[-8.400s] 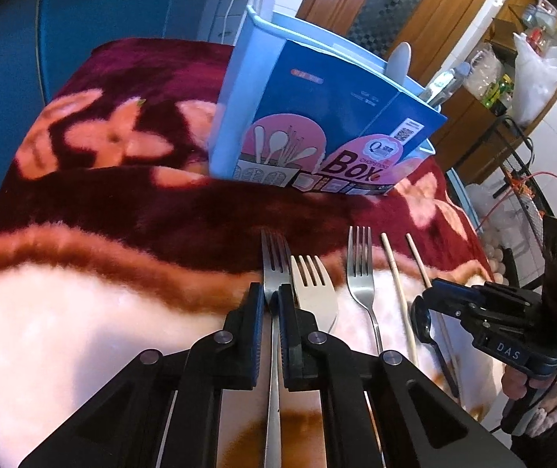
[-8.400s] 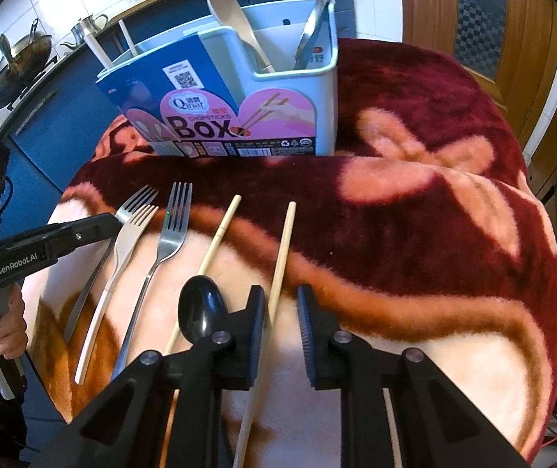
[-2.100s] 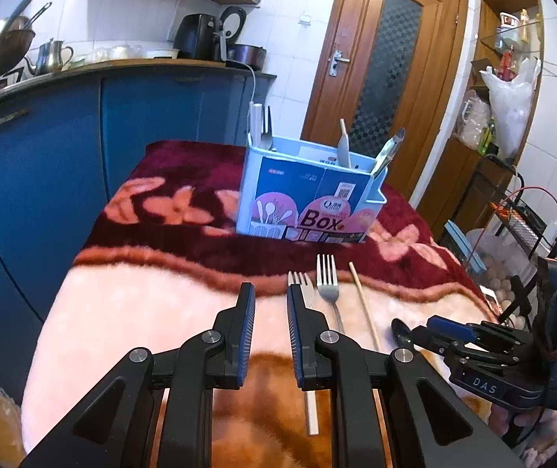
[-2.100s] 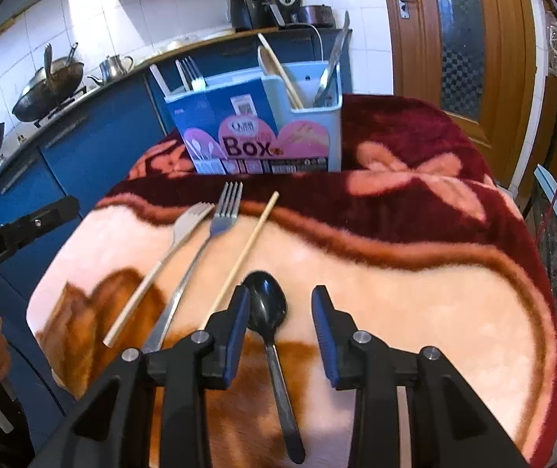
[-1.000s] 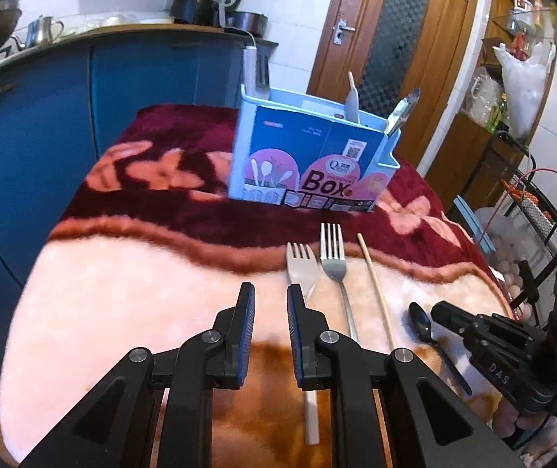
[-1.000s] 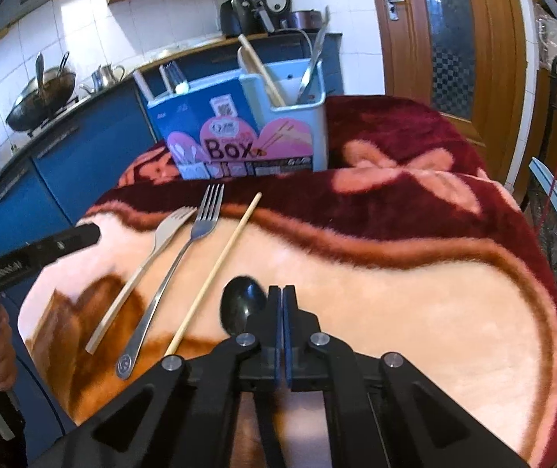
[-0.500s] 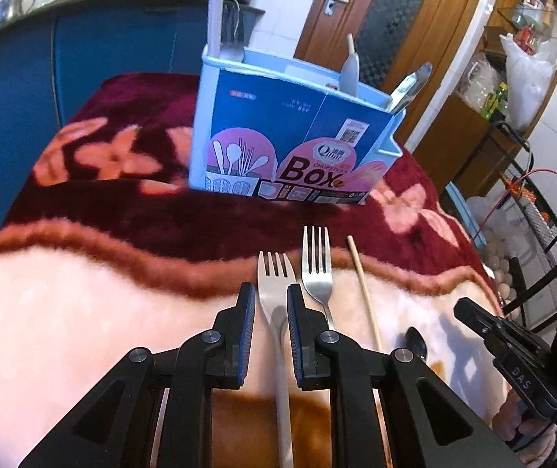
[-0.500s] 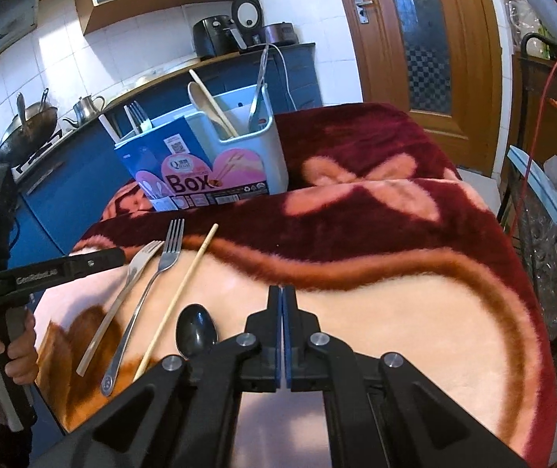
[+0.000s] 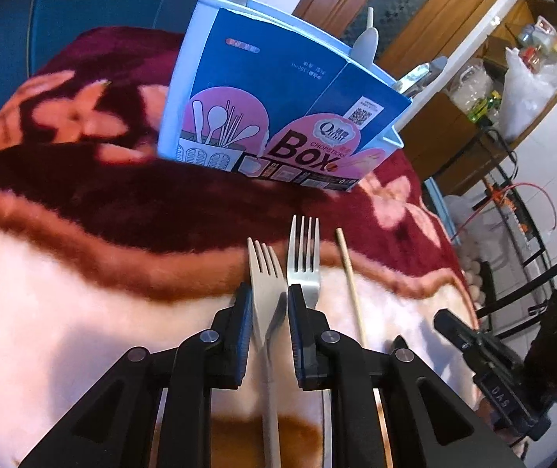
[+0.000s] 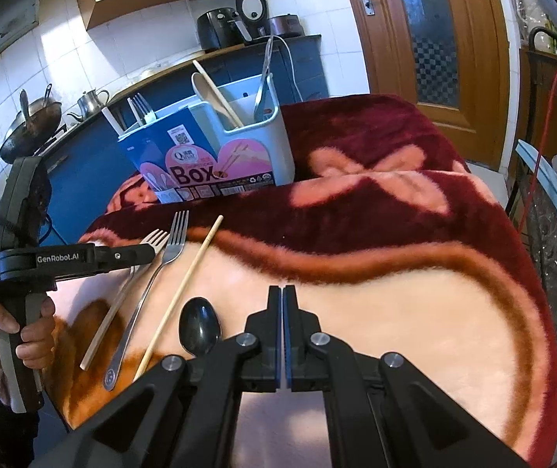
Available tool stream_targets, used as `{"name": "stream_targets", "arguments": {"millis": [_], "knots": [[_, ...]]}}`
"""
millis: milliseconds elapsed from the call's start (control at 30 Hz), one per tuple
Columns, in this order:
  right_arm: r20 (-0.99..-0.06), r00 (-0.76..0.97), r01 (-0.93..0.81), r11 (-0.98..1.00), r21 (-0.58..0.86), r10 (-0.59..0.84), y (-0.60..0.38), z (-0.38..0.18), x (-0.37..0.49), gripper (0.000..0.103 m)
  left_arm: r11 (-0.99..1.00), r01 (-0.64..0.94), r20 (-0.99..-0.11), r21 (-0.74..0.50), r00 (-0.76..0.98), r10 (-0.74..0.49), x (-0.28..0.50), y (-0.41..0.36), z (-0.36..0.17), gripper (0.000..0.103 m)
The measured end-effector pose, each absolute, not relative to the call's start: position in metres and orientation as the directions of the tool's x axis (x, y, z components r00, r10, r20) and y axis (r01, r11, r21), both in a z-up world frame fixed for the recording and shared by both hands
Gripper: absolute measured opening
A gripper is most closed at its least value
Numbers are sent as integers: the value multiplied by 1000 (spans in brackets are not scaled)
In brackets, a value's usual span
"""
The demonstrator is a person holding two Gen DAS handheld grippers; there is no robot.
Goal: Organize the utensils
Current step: 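Close the left tool on the silver fork and lift it, then carry the fork and black spoon with both tools over the box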
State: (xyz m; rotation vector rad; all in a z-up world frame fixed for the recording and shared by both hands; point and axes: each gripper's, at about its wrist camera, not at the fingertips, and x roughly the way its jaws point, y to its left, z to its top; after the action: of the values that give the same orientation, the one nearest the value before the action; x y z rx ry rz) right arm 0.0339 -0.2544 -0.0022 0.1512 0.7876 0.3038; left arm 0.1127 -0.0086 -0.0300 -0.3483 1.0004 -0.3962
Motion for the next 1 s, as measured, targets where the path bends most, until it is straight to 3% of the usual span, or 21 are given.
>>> {"name": "stream_targets", "arguments": {"millis": [167,300,433,567,900,1000], "knots": [[-682,644,-239,938,252,347,-251,-1,33,2,852,156,-704,-501,499,-505,109,-5,-28,5],[-692,624,-279,931,237,363,-243,2,32,6,864,164,-681,-476,553,-480,99,4,-16,4],[-718,583,-337,917,212,380,-229,3,32,19,872,177,-642,-457,613,-461,87,16,0,4],[-753,547,-383,909,165,366,-213,0,35,21,884,202,-602,-422,666,-440,73,23,17,4],[-814,450,-459,877,143,368,-196,-7,50,24,887,255,-556,-386,702,-444,54,30,39,4],[-826,419,-484,862,150,378,-197,-7,54,17,887,260,-551,-382,706,-444,53,29,41,4]]}}
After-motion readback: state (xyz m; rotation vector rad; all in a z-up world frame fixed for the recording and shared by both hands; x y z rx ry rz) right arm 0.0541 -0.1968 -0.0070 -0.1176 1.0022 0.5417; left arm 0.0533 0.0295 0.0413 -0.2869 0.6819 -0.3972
